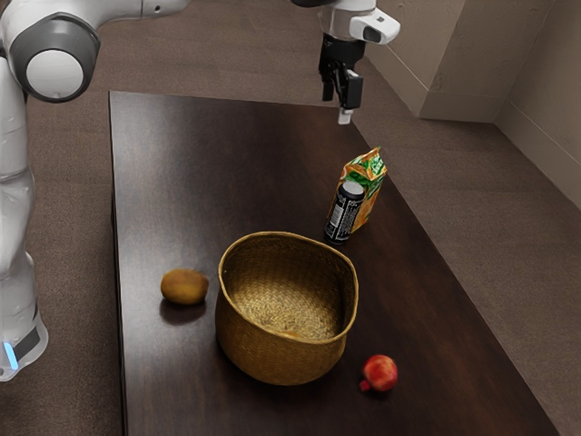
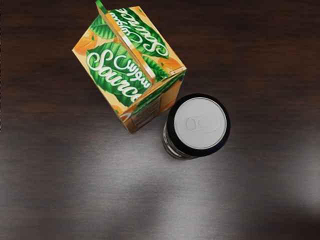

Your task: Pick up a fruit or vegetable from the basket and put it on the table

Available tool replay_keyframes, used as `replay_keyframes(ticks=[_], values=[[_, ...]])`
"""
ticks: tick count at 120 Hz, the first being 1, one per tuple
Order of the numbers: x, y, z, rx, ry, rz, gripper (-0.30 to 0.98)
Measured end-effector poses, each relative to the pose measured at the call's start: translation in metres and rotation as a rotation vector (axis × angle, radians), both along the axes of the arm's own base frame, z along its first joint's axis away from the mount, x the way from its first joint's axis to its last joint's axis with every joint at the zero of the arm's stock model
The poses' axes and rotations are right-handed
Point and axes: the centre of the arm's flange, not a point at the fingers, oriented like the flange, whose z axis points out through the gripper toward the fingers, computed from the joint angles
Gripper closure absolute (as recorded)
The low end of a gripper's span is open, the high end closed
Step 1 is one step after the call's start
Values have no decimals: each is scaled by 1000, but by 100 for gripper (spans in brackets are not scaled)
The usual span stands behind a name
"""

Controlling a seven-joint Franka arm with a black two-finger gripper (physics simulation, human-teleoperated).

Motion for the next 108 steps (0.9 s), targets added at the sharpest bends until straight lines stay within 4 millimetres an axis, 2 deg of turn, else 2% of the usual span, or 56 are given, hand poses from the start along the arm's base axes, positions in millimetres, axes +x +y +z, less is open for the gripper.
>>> replay_keyframes(ticks=[16, 22, 28, 35, 50, 66, 74, 81, 90, 100, 108], values=[[-1, 2, 1, -3, -2, 3, 0], [-10, 2, 45, 5, -74, 4, 0], [-30, 2, 93, 17, -144, 4, 0], [-48, 1, 118, 17, -161, 0, 0], [-59, -5, 119, 10, -107, -14, 0], [-54, -26, 104, 0, -40, -62, 0], [-52, -53, 100, -4, -22, -115, 0], [-50, -87, 95, -8, -4, -185, 0], [-52, -151, 88, -12, 17, -311, 0], [-69, -230, 84, -11, 30, -467, 0], [-87, -271, 83, -3, 36, -552, 0]])
